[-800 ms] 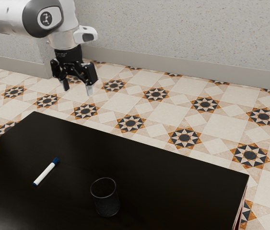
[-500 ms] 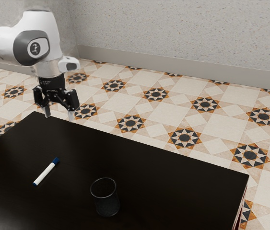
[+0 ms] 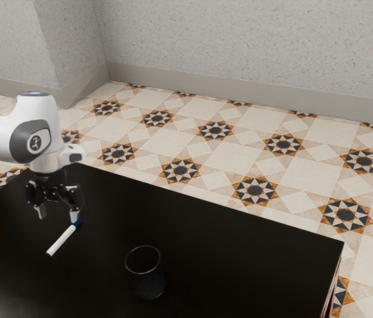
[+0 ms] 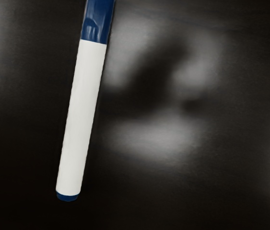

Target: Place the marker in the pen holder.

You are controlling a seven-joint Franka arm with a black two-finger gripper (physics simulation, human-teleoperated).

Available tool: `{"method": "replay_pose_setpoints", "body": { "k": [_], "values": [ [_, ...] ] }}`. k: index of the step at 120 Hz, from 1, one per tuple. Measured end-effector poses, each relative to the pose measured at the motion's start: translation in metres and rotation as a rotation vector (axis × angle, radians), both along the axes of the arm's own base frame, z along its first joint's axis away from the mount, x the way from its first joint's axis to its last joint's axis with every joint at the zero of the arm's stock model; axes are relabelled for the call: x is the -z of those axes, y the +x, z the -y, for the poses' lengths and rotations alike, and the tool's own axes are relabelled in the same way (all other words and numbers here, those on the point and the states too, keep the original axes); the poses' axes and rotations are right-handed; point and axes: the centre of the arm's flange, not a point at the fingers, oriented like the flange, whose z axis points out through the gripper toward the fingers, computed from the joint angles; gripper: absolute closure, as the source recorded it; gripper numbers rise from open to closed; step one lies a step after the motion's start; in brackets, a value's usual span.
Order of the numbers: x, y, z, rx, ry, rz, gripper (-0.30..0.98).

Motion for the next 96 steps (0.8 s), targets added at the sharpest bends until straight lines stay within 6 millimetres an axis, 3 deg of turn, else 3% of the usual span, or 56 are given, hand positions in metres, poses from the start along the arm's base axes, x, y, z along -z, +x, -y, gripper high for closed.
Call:
{"method": "replay_pose_setpoints", "body": {
  "k": [14,32,76,96],
  "values": [
    [0.029,-0.016,-0.02,-0.008,0.015,-0.001,0.04],
    [0.044,-0.022,-0.031,0.002,0.026,0.014,0.09],
    [0.046,-0.023,-0.05,-0.001,0.035,0.057,0.11],
    [0.048,-0.017,-0.043,0.021,0.032,0.066,0.11]
  ]
}}
